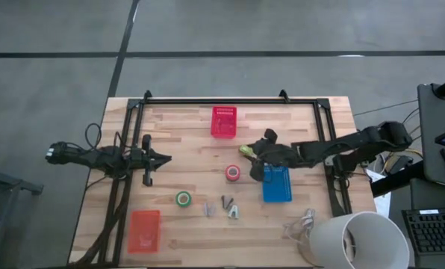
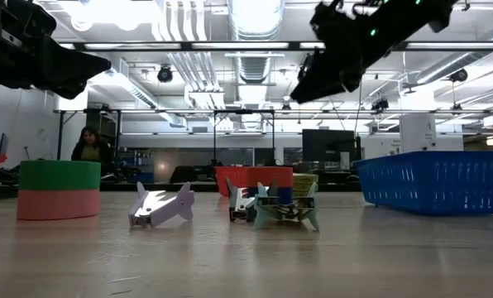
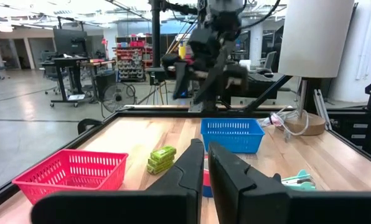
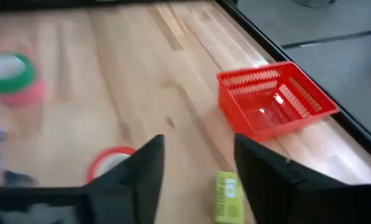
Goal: Pick and place Stapler, Stapler remover, tape
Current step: Put the top green staple box into the red bin
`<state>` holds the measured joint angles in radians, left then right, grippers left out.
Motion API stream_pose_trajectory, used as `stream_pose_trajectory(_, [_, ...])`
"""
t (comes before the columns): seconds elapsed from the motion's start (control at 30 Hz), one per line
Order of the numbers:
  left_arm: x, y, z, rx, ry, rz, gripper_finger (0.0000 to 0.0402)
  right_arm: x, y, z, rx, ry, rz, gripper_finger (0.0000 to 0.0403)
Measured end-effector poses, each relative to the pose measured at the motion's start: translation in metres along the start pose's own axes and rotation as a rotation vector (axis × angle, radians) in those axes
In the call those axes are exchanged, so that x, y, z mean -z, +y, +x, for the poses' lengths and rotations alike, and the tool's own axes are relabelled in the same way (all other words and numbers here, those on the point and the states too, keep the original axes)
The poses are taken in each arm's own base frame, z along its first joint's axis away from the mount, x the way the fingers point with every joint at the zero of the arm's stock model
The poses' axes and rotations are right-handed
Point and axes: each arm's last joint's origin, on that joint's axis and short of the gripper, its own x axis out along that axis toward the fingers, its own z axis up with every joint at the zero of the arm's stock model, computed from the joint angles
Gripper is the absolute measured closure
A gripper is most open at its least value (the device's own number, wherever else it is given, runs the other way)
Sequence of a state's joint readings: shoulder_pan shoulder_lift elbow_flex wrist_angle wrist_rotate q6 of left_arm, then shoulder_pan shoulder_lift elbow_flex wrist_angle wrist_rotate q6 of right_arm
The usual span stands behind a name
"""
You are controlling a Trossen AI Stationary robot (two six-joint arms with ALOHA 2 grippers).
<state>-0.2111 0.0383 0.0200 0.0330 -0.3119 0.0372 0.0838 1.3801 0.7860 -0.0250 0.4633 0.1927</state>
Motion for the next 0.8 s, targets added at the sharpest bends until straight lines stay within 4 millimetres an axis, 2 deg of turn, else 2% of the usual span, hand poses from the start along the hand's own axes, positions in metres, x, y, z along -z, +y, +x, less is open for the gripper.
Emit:
stream_pose_trajectory(0.13, [0.0, 0.0, 0.0, 0.0, 0.0, 0.0, 0.0376, 0.008, -0.009, 0.015, 0.046, 0.053, -0.05, 0.0147])
stream_pose_trajectory(0.27, [0.0, 0.0, 0.0, 0.0, 0.0, 0.0, 0.0376, 0.015, -0.017, 0.028, 0.06, 0.102, -0.057, 0.0131])
stream_pose_trajectory(0.4, [0.0, 0.0, 0.0, 0.0, 0.0, 0.0, 0.0376, 0.02, -0.024, 0.039, 0.011, 0.148, -0.006, 0.013])
stream_pose_trajectory(0.8, [0.0, 0.0, 0.0, 0.0, 0.0, 0.0, 0.0376, 0.042, -0.039, 0.068, 0.005, 0.274, 0.033, 0.0149])
